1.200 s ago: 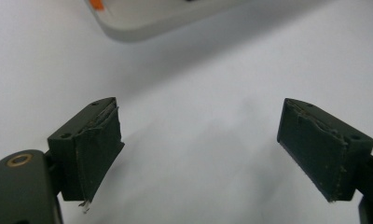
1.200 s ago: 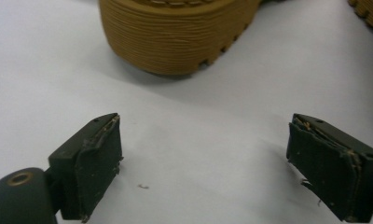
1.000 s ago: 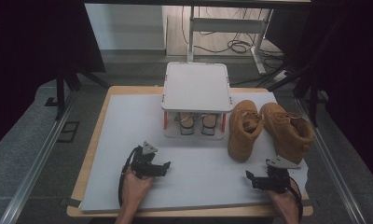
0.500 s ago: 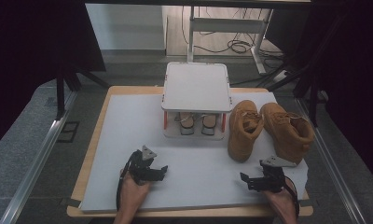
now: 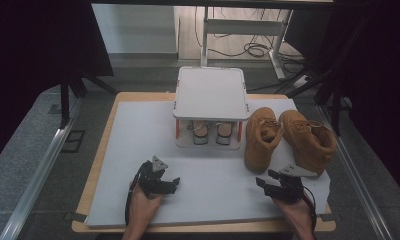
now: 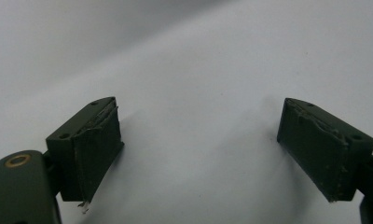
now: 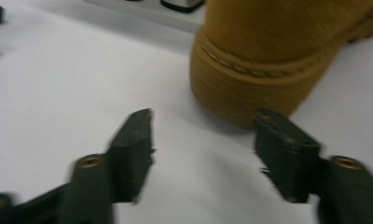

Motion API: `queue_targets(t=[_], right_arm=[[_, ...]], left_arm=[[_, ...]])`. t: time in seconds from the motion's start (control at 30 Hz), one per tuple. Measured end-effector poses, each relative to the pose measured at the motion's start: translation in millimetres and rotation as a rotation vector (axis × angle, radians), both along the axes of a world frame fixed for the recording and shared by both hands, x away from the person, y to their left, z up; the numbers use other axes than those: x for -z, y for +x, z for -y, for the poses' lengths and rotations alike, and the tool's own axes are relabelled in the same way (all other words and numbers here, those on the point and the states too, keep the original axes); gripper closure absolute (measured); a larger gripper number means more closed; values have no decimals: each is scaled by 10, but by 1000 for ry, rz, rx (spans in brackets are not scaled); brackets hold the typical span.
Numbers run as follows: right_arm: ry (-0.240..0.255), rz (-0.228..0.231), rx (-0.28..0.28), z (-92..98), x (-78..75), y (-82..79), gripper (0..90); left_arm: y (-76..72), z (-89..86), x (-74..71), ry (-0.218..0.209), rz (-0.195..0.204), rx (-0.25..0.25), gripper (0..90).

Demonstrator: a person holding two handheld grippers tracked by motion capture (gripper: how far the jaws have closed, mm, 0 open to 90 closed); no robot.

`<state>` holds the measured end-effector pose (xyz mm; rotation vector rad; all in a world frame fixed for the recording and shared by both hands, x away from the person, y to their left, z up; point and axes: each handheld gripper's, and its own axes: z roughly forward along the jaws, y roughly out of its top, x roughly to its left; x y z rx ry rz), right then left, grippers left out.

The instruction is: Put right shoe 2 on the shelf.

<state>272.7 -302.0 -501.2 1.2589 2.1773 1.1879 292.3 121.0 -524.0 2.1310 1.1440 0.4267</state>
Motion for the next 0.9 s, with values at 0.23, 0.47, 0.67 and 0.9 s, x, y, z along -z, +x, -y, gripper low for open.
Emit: queue_targets(t=[0.23, 0.47, 0.67, 0.9], right_arm=[[31, -16, -59, -113, 28, 126, 692], [-8, 3, -55, -273, 59, 211, 857], [-24, 16, -47, -377, 84, 311, 890], [-35, 17, -35, -404, 131, 357, 893]], left_arm=[[-1, -1, 0, 1, 1, 1, 132], [-3, 0, 1, 0, 2, -1, 133], [-3, 0, 1, 0, 2, 0, 134], [-3, 0, 1, 0, 2, 0, 134]])
